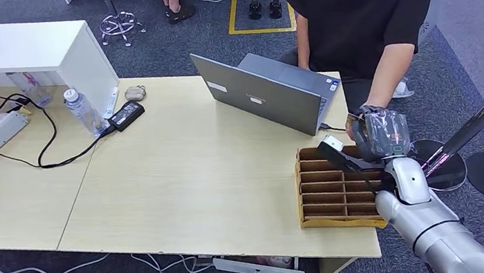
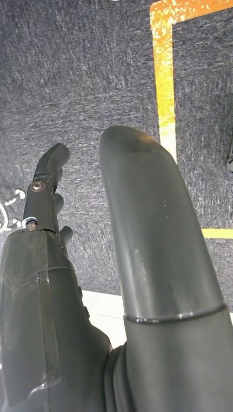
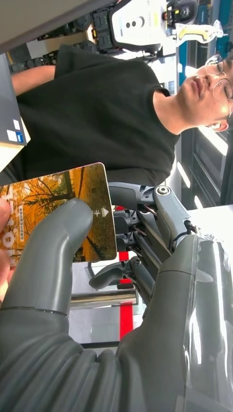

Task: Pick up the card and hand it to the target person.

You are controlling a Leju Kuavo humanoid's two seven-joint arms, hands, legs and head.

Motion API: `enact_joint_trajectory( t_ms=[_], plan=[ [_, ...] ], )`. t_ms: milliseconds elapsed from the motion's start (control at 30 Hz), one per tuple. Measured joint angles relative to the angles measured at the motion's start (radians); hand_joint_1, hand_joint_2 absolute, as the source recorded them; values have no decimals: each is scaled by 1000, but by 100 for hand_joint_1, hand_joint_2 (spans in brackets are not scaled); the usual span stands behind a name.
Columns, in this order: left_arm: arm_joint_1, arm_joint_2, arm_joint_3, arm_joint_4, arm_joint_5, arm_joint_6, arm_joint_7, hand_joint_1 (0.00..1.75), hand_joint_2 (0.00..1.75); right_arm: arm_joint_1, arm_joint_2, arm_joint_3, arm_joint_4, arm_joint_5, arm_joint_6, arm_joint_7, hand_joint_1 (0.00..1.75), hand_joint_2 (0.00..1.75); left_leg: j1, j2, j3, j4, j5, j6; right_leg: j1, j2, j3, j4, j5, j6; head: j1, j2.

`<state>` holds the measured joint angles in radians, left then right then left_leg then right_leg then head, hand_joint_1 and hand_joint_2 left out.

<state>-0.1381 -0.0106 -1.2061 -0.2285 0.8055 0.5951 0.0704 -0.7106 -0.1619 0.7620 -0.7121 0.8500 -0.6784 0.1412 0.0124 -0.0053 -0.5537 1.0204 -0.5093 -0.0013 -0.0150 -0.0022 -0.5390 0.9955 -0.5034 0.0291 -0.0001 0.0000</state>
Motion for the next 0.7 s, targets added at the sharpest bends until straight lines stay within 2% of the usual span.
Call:
enact_joint_trajectory(
  t_ms=[100,133,367,533,700],
  plan=[
    [1,-7,0,0,2,24,2,0,0,0,0,5,6,13,2,10,14,175,0,0,0,0,0,0,0,0,0,0,0,0,0,0],
    [1,-11,1,0,2,27,3,0,0,0,0,7,7,17,4,14,1,175,0,0,0,0,0,0,0,0,0,0,0,0,0,0],
    [2,-20,1,0,3,28,4,0,0,-10,2,11,12,33,25,36,0,175,0,0,1,0,0,0,0,0,0,0,0,0,0,0],
    [2,-22,1,0,3,26,4,0,0,-16,2,9,9,39,3,47,0,175,0,0,2,0,0,0,0,0,1,0,0,0,0,0],
    [3,-22,1,0,1,24,15,0,0,24,1,-48,-43,154,-5,45,0,175,0,0,3,0,0,0,0,0,2,0,0,0,0,0]
  ],
)
